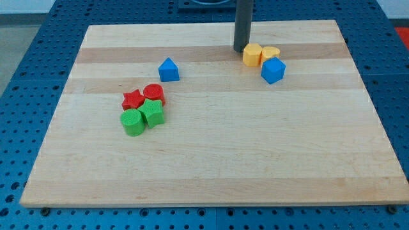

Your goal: Move the blue tringle closer to the yellow hexagon

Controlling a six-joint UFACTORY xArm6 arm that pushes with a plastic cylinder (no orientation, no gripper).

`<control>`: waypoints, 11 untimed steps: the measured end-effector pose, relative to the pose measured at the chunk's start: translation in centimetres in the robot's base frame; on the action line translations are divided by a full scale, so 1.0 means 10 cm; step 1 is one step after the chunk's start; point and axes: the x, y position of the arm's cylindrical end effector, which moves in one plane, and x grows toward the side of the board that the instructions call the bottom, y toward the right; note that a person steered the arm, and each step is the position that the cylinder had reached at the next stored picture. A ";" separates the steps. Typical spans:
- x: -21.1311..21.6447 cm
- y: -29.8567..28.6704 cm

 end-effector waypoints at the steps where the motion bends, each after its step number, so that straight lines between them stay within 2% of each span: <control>1: 0.00 0.01; 3: 0.01 0.06; 5: 0.00 -0.65; 7: 0.00 -1.66; 8: 0.21 -1.83; 9: 0.49 -1.83; 11: 0.65 -1.55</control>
